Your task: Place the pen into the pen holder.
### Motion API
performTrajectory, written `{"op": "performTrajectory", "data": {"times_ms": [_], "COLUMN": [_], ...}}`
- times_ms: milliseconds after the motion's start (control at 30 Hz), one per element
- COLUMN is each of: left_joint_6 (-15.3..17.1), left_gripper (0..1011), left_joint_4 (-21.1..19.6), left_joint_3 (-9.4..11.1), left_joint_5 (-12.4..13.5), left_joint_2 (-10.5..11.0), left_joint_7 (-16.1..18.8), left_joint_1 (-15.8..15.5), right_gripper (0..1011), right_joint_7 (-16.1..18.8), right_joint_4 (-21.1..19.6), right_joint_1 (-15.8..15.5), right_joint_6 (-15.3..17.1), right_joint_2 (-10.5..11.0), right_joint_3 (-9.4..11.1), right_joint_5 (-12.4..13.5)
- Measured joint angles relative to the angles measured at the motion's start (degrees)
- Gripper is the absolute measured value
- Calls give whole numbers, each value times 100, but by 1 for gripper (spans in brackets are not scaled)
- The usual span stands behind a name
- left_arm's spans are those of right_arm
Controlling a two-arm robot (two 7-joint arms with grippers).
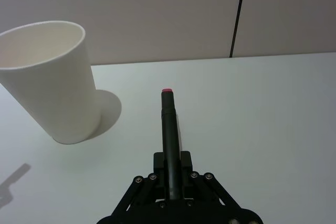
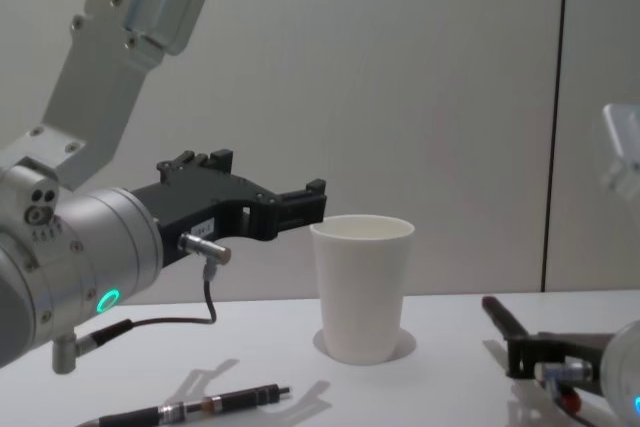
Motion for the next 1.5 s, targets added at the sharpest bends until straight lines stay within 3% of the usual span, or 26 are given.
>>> {"op": "performTrajectory", "data": {"times_ms": [467, 800, 1167, 1500], "left_joint_6": [0, 0, 0, 0], "left_gripper": [1001, 1001, 1001, 1001], "left_joint_4": [0, 0, 0, 0], "left_joint_3": [0, 0, 0, 0], "left_joint_5": [0, 0, 0, 0], "left_joint_2": [0, 0, 0, 0], "left_joint_7": [0, 0, 0, 0], "left_joint_1": [0, 0, 0, 0], "right_gripper": [166, 166, 166, 166], "right_joint_7": [-345, -460, -378, -153], "right_joint_4": [-504, -643, -624, -502], "right_joint_1": [-444, -588, -551, -384], "right_joint_6": [-551, -942, -1275, -1488], "right_joint_2": [65, 88, 80, 36], "right_joint_3": [-113, -152, -132, -69], "right_joint_5": [-443, -821, -1097, -1196]}}
